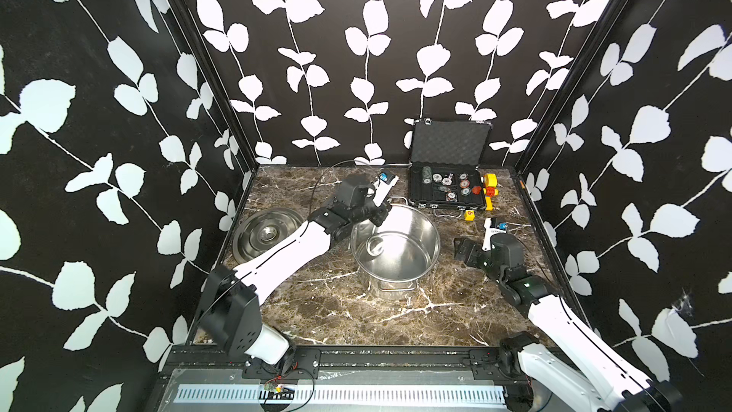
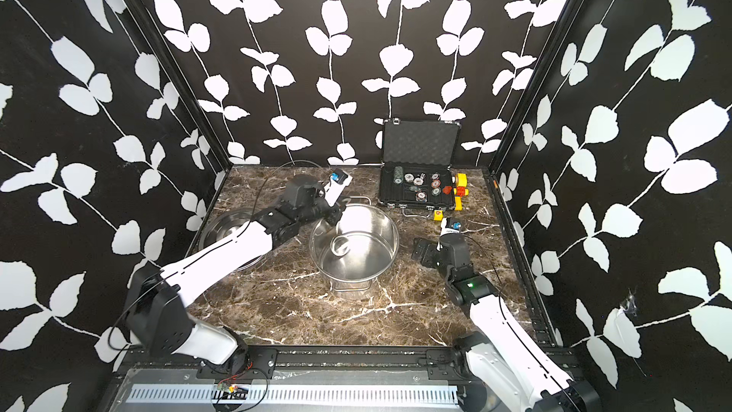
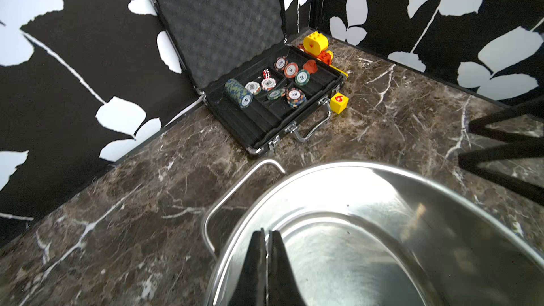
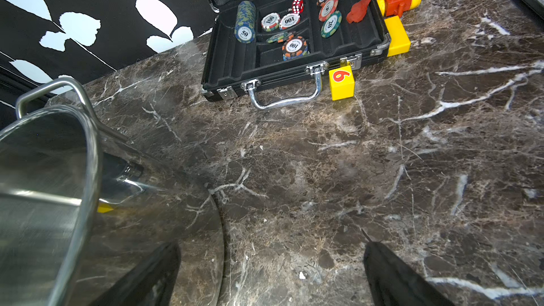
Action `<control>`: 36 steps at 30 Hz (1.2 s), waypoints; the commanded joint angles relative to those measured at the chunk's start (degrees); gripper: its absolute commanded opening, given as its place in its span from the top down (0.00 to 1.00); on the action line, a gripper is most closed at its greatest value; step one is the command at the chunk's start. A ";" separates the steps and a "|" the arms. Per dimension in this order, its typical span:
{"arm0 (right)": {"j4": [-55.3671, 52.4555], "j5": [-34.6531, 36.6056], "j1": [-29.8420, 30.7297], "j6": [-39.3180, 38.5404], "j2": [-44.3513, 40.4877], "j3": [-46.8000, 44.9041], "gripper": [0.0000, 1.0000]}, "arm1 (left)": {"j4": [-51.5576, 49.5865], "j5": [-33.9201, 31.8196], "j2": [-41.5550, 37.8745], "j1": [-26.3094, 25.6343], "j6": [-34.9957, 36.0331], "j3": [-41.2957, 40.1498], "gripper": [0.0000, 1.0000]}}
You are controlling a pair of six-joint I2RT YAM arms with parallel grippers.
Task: Stir the soup with a spoon
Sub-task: Stir the soup in the pan with a stick.
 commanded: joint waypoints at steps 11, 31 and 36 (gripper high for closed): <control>1.35 1.57 0.38 0.04 -0.72 -0.98 0.01 | -1.35 5.64 11.49 -9.12 3.67 16.16 1.00; 2.99 0.22 0.38 -0.05 2.21 0.12 0.01 | -4.95 5.51 -9.27 -18.60 1.27 -3.82 1.00; 3.56 -0.19 0.30 0.19 2.54 0.36 0.01 | -9.58 1.18 -15.48 -18.56 1.15 -7.24 1.00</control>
